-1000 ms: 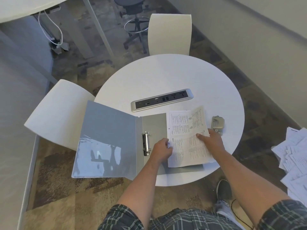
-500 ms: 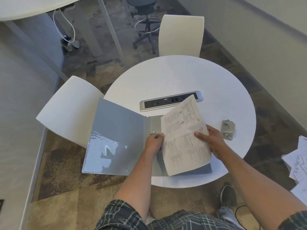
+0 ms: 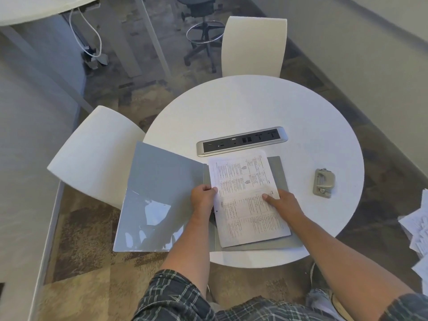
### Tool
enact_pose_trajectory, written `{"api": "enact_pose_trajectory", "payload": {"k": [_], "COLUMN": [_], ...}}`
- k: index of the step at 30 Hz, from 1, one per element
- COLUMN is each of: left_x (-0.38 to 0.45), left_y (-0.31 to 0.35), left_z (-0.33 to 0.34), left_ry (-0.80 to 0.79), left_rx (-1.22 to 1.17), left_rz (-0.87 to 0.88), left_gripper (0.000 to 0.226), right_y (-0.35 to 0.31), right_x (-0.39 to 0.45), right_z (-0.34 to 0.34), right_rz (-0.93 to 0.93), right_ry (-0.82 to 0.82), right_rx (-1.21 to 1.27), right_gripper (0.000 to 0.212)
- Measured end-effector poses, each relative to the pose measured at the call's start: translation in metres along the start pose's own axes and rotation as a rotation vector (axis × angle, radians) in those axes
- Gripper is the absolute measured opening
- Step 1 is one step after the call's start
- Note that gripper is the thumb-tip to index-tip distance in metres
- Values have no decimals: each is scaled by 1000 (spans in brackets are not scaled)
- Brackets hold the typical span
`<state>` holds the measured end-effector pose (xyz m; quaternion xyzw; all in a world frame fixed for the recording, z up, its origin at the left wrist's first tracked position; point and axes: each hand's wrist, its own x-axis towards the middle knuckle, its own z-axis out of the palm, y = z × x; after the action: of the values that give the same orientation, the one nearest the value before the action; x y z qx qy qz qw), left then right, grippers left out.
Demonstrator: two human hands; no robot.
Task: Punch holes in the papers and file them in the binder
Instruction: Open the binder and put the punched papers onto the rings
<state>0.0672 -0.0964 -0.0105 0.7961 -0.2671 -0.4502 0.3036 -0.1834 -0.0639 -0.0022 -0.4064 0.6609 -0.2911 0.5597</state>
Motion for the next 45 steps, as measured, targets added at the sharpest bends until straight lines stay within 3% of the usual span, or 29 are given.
{"api": "enact_pose_trajectory", "payload": {"k": [8,22,29,40,45], "left_x": [6,13,12,14,14], "left_y": [12,19,28,29,29], "left_z": [3,3,5,3,0], "left_ry": [44,-145,-138,-143,-147], "left_rx": [140,70,20,39,44], "left_rz": [49,-103,-231,-281,-302], "left_gripper": [20,17,11,11,15], "right_y": [9,11,10,19,21], "right_x": [6,2,-4,-3,-5], "right_z": [4,-8,-9,-9,-14], "right_rz": [87,166,168,222,236], "right_ry": [66,97,107,104,60], "right_rx": [-51,135,150,187,158], "right_gripper": [19,14,13,24,17]}}
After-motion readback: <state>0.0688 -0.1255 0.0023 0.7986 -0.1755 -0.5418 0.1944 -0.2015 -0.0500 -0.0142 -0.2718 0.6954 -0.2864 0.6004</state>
